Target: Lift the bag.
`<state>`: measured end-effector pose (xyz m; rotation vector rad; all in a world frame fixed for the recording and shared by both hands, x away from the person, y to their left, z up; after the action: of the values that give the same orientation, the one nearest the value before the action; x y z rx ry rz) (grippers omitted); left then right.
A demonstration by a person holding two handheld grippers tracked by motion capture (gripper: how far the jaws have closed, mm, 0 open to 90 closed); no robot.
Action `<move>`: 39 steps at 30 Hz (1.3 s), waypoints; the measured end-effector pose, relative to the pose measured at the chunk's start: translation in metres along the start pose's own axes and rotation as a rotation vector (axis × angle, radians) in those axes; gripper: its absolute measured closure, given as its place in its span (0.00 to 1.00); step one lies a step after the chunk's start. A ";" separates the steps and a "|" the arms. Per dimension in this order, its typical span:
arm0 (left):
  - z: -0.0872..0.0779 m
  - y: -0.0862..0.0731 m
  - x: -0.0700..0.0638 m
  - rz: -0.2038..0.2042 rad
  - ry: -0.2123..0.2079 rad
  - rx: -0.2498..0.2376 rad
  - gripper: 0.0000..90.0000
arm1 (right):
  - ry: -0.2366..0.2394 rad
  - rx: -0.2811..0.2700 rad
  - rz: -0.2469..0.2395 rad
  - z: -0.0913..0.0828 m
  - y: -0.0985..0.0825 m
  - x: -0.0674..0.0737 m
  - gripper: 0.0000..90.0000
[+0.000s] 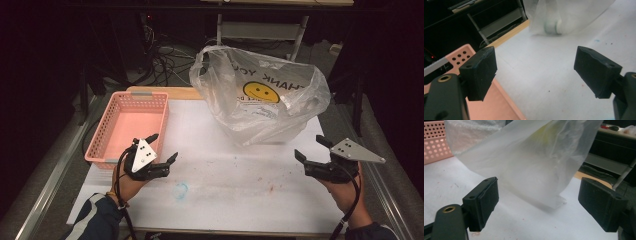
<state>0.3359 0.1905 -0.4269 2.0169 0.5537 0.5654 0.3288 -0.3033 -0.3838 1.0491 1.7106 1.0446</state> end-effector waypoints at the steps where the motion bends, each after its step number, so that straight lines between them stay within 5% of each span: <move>1: 0.000 -0.004 0.000 0.004 0.001 0.006 0.20 | -0.005 0.002 -0.011 0.000 -0.002 0.002 0.20; 9: -0.004 -0.025 -0.002 0.004 0.030 0.073 0.20 | 0.024 0.036 -0.072 0.007 -0.022 0.018 0.21; 14: -0.012 -0.033 -0.004 -0.017 0.036 0.071 0.20 | 0.038 0.037 -0.087 0.008 -0.035 0.027 0.21; 22: -0.019 -0.044 -0.007 0.018 0.042 0.111 0.20 | 0.063 0.032 -0.092 0.004 -0.053 0.036 0.20; 29: -0.026 -0.051 -0.006 0.009 0.058 0.123 0.20 | 0.088 0.049 -0.119 0.000 -0.069 0.049 0.20; 39: -0.029 -0.055 -0.011 0.012 0.043 0.131 0.20 | 0.090 0.052 -0.166 0.001 -0.076 0.061 0.20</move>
<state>0.3013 0.2287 -0.4631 2.1364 0.6195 0.5945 0.2959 -0.2686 -0.4687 0.8866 1.8722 0.9578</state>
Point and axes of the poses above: each handheld gripper's, and its own axes: z roughly forward along the jaws, y roughly out of its top, x roughly to its left, the point moved 1 cm from there along z, roughly forward along the jaws, and after that the axes turned 15 degrees about -y, right-handed, at the moved point
